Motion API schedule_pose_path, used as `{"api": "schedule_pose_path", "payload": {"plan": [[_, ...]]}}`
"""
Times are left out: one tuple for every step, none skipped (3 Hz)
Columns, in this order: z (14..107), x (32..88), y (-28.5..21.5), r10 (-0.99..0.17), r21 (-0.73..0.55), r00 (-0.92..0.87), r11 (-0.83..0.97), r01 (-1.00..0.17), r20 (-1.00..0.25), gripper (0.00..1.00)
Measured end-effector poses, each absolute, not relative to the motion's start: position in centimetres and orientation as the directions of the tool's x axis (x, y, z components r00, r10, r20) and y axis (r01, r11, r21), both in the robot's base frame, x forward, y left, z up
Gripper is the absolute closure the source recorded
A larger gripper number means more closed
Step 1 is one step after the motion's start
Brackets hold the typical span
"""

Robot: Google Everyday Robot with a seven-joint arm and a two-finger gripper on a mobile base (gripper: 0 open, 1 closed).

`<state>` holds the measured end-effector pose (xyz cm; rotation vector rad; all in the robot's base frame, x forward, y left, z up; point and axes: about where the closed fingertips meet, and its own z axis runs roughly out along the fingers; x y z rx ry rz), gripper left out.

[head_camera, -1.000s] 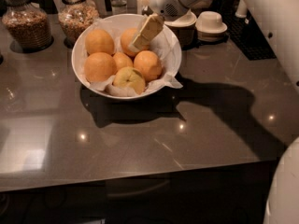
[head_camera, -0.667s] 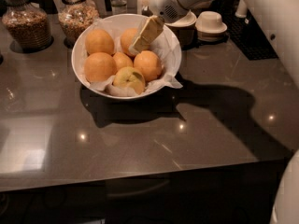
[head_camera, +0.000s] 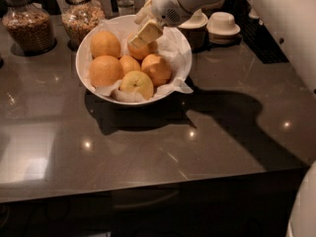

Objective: Pick orange from white bowl

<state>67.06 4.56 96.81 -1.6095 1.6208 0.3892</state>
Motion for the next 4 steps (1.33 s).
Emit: {"api": "schedule_pose_path", "payload": {"plan": [[95.9,67.5,4.5,-0.713,-0.312,0.104,0.167,-0.935,-0.693,0.44],[95.6,68.2,4.2,-0.734,-0.332,0.078,0.208,-0.920,-0.675,0.23],[95.7,68.5,4.3,-0.747,-0.364,0.068,0.241,-0.900,-0.662,0.15],[95.5,68.6,4.6,-0.751,-0.376,0.047,0.274,-0.885,-0.659,0.23]]}}
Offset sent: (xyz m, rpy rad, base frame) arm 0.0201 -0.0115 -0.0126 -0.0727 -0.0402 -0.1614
